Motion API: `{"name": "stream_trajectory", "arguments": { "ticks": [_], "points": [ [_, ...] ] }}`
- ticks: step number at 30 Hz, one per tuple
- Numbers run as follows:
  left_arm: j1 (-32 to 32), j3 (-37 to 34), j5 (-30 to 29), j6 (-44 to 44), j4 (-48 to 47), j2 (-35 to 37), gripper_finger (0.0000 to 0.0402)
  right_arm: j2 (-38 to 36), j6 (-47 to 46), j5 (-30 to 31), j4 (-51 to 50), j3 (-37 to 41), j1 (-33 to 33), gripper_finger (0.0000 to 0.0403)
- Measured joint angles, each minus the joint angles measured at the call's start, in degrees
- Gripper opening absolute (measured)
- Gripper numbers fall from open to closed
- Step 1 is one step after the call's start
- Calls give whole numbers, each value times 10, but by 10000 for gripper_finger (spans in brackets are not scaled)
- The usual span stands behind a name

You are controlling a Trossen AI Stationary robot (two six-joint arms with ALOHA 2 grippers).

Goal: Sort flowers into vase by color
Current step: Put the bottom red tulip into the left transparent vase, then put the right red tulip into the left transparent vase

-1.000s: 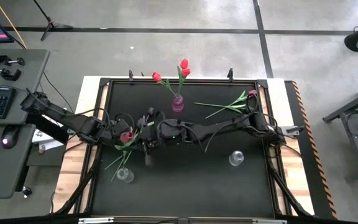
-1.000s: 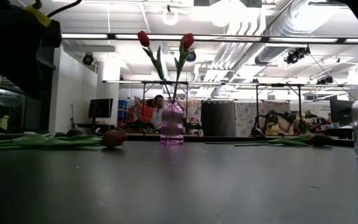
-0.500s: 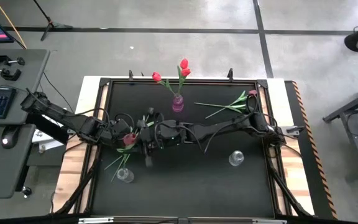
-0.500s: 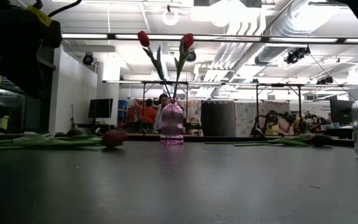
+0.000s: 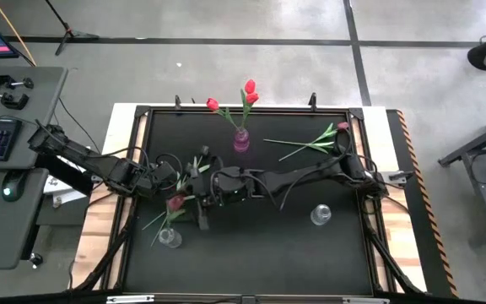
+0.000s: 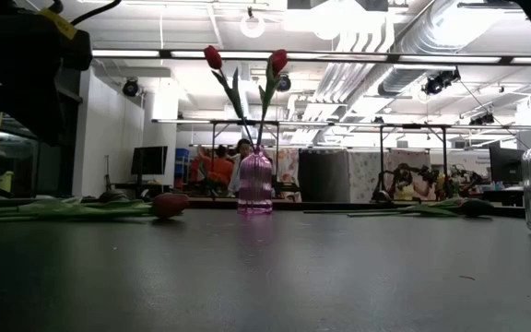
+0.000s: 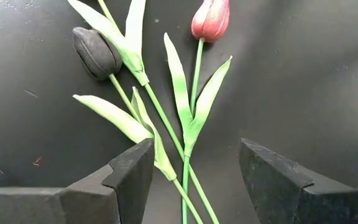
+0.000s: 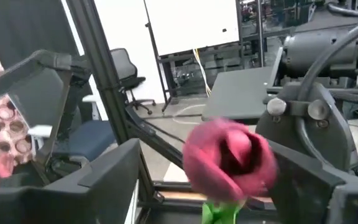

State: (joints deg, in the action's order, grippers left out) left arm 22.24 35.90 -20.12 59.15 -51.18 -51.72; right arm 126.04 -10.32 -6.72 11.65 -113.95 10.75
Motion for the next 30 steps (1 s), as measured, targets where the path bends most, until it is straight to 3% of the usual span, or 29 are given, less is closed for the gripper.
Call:
{"name": "stream_trajectory", "arguments": {
  "ticks": [11, 22, 26, 30],
  "points": [
    [0, 0, 0, -8, -1, 0, 218, -58, 9, 2, -244, 0, -27, 316],
    [0, 0, 0, -23, 0, 0, 218, -142, -23, 13, -619, 15, -24, 316],
    [0, 0, 7, -24, 0, 0, 218, -162, -71, 66, -741, 77, 0, 316],
    [0, 0, 31, -30, 0, 0, 218, -229, -172, 104, -747, 222, 17, 315]
  ]
}}
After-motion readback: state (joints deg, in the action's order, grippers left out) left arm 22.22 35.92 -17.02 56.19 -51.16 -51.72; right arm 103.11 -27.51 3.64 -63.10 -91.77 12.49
